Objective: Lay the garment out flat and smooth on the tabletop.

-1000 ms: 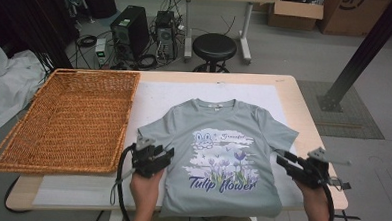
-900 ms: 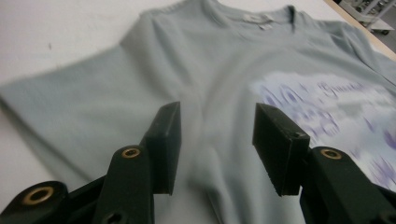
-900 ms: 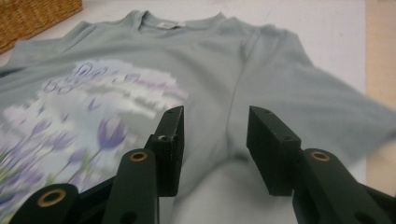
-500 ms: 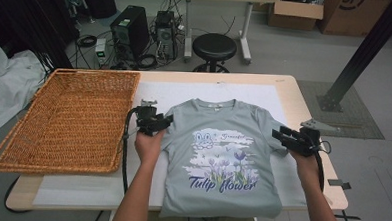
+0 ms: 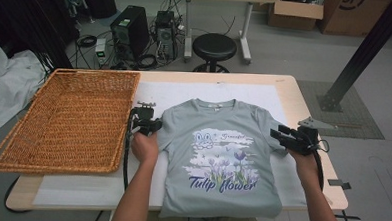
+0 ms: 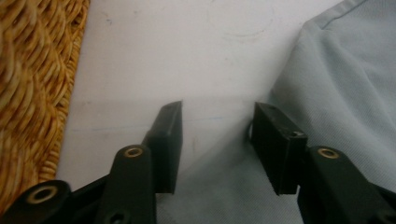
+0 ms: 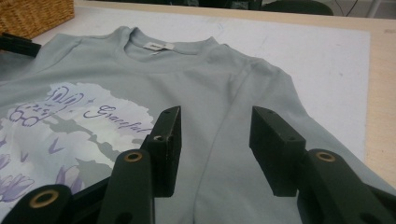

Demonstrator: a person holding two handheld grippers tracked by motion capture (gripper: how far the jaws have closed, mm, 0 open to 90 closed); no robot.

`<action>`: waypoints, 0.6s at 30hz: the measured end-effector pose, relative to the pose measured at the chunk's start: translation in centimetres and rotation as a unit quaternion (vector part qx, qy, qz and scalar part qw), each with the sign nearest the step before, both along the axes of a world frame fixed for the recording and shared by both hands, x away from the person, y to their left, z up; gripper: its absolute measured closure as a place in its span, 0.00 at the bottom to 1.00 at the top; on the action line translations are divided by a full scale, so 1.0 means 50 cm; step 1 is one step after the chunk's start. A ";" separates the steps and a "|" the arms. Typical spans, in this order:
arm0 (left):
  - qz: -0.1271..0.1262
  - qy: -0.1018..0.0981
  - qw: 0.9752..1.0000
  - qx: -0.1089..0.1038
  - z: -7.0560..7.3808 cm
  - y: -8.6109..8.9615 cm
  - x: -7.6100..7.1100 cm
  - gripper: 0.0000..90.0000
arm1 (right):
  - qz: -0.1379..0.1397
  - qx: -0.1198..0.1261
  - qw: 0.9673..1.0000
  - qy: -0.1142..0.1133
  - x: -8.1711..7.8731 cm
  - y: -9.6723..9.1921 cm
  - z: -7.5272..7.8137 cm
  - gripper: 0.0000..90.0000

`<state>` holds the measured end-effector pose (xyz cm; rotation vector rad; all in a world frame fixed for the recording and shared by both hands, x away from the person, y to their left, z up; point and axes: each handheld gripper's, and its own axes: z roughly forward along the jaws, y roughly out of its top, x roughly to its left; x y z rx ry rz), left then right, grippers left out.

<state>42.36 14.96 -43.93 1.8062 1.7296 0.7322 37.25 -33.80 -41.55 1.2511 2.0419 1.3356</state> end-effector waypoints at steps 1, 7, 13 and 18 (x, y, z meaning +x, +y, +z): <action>-0.004 -0.002 1.000 -0.009 0.001 0.003 -0.004 0.56 | -0.005 -0.003 1.000 0.000 0.000 -0.001 0.000 0.60; -0.003 -0.007 1.000 -0.005 -0.006 0.005 -0.038 0.54 | -0.052 -0.031 0.998 0.015 0.005 -0.021 -0.011 0.61; 0.000 -0.029 0.999 -0.018 -0.014 0.017 -0.062 0.67 | -0.084 -0.106 0.989 0.053 0.020 -0.021 -0.035 0.71; 0.007 -0.038 0.999 0.010 -0.018 0.014 -0.067 0.88 | -0.093 -0.170 0.978 0.077 0.030 -0.022 -0.054 0.99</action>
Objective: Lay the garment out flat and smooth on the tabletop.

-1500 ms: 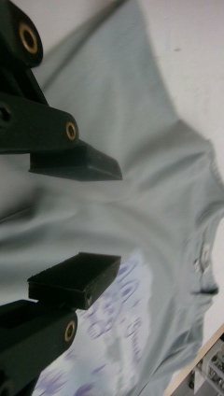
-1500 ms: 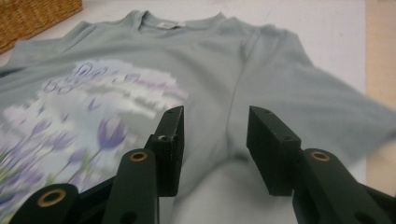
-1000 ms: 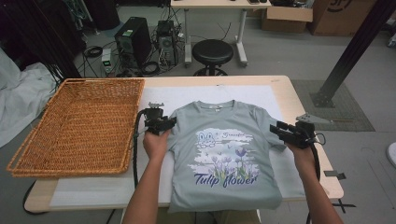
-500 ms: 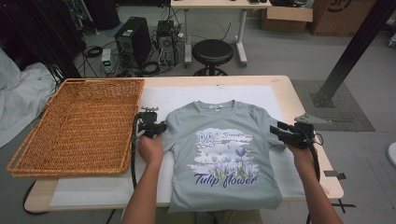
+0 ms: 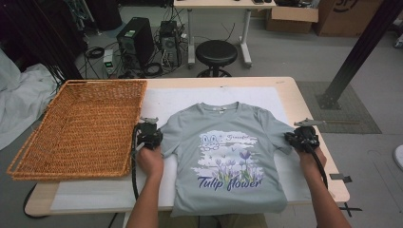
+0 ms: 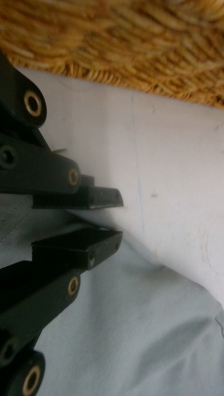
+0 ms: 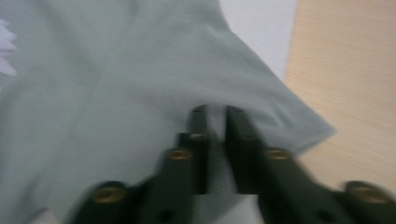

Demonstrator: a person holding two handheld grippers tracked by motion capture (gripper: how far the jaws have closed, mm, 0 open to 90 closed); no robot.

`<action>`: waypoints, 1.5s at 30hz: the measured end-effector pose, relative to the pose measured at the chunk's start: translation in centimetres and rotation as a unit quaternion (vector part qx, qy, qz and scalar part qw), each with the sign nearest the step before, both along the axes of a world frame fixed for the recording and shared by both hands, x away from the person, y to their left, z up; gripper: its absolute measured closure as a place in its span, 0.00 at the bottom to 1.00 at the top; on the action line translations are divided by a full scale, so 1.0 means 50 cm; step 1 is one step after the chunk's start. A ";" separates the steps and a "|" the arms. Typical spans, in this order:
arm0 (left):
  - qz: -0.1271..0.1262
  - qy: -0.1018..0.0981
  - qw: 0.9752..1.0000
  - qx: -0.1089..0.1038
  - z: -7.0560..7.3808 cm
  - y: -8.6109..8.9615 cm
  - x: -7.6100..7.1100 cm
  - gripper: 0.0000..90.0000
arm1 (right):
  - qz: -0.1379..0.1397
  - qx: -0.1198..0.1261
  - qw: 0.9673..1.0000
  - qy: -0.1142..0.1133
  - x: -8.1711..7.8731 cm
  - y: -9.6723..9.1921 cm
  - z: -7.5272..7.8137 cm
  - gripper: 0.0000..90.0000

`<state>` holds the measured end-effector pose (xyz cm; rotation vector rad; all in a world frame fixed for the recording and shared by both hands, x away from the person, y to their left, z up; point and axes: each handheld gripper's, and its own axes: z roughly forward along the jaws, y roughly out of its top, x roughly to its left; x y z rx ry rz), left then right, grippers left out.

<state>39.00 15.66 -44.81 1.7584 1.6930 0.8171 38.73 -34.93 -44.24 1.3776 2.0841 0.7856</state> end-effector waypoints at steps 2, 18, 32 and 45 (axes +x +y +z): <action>0.008 0.002 1.000 -0.001 0.001 0.002 0.001 0.88 | -0.007 0.003 1.000 0.001 -0.002 -0.002 0.000 0.99; -0.065 -0.094 0.988 -0.102 0.053 0.006 -0.026 0.54 | -0.010 0.132 0.989 -0.059 -0.031 -0.044 0.022 0.54; -0.149 -0.121 0.964 -0.183 0.094 -0.003 -0.069 0.17 | 0.045 0.148 0.982 -0.106 -0.071 -0.008 0.053 0.16; -0.188 -0.130 0.959 -0.168 0.106 -0.022 -0.097 0.18 | 0.049 0.151 0.982 -0.107 -0.105 -0.014 0.055 0.16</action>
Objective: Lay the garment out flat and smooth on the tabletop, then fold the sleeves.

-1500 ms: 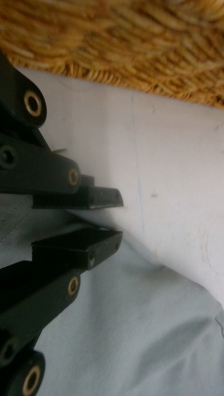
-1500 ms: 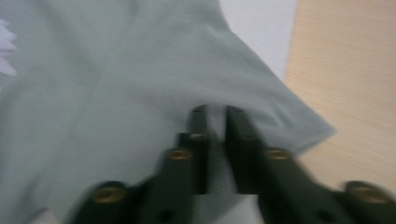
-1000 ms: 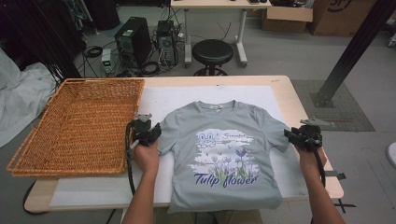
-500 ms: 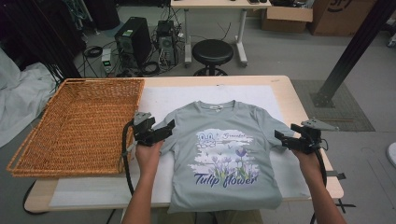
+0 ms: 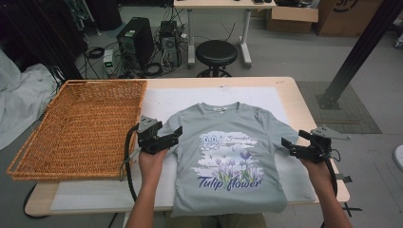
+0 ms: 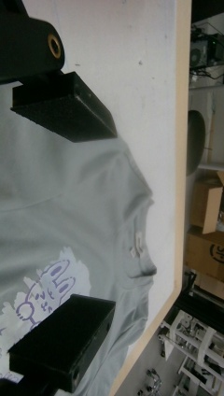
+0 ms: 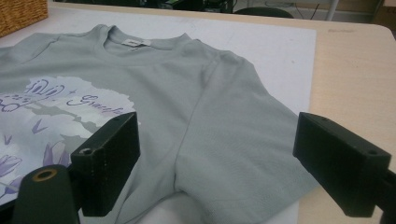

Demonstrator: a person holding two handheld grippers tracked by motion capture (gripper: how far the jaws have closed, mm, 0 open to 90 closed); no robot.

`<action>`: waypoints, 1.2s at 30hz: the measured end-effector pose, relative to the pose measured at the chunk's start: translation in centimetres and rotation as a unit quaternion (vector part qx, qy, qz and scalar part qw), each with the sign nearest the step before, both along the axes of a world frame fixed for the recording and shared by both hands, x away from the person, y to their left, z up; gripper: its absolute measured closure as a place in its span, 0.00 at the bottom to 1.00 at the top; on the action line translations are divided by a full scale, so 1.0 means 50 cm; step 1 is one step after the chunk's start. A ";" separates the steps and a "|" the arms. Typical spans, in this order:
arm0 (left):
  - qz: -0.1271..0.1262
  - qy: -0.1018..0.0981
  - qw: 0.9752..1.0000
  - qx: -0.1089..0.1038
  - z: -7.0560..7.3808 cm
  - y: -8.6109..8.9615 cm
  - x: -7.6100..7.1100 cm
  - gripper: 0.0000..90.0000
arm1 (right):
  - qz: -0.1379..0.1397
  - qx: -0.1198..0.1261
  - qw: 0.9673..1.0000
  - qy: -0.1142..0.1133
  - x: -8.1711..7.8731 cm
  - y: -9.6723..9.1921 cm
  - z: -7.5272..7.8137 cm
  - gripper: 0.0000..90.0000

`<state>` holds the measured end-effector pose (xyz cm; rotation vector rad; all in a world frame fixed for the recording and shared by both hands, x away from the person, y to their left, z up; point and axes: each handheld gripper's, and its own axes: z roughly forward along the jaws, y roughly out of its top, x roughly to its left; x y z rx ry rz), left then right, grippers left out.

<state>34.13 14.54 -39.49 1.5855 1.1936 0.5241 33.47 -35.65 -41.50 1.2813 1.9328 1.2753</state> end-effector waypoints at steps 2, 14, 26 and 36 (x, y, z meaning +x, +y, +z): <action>0.000 -0.011 1.000 -0.004 0.003 -0.002 -0.003 0.18 | -0.001 0.000 1.000 -0.004 -0.002 0.000 0.003 0.16; 0.003 -0.008 1.000 0.002 0.003 -0.005 -0.010 0.18 | -0.007 0.002 1.000 -0.007 0.000 -0.003 0.012 0.16; 0.002 -0.006 1.000 0.002 0.004 -0.010 -0.013 0.18 | -0.011 0.003 1.000 -0.009 -0.004 -0.007 0.009 0.16; 0.004 -0.001 1.000 -0.004 0.003 -0.011 -0.017 0.18 | -0.019 -0.003 1.000 -0.007 -0.006 -0.007 0.011 0.16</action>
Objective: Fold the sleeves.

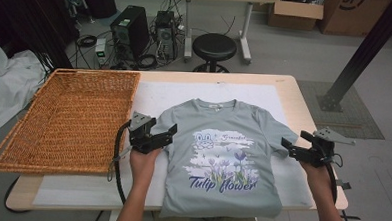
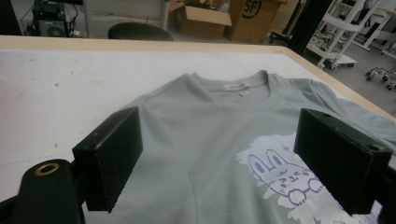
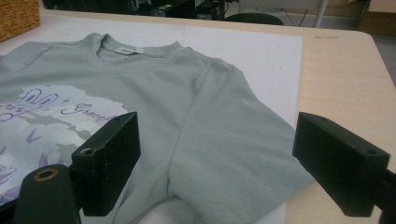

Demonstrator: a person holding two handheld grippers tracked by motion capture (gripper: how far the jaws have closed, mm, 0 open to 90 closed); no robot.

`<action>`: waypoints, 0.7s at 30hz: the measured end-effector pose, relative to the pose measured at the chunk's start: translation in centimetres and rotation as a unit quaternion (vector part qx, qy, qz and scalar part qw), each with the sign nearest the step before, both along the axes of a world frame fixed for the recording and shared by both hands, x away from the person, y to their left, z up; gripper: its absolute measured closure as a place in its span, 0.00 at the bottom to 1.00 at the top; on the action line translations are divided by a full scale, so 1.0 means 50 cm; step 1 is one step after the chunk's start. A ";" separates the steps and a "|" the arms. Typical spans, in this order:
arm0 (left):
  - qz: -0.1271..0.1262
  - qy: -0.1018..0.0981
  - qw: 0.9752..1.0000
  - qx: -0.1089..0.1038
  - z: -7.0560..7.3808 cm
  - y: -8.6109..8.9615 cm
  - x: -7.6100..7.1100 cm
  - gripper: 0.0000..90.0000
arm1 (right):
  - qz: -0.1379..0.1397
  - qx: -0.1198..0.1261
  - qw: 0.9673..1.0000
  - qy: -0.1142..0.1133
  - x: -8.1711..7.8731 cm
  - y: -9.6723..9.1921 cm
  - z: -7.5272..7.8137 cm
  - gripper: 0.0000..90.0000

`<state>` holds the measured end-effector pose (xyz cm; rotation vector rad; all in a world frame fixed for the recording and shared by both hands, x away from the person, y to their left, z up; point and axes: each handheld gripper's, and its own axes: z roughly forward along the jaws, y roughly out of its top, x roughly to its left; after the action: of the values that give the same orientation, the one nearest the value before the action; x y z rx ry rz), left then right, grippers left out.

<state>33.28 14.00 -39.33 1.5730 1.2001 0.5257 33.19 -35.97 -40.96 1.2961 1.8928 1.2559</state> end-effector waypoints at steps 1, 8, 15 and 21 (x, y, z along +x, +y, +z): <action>0.001 0.000 1.000 -0.001 0.000 0.000 0.000 0.18 | -0.002 0.000 1.000 0.001 -0.001 -0.001 -0.001 0.16; 0.005 0.002 1.000 -0.009 0.001 0.003 0.001 0.17 | -0.035 -0.005 0.999 0.012 -0.002 -0.012 -0.007 0.17; -0.004 -0.002 1.000 0.001 -0.004 -0.005 0.001 0.17 | -0.074 -0.007 0.996 0.041 0.008 -0.018 -0.017 0.19; -0.008 0.003 1.000 0.006 -0.009 -0.004 0.005 0.18 | -0.127 0.005 0.989 0.074 0.013 -0.023 -0.033 0.26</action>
<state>33.52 13.81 -39.79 1.5939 1.1892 0.5195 33.84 -37.11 -42.61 1.6166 1.7513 1.0665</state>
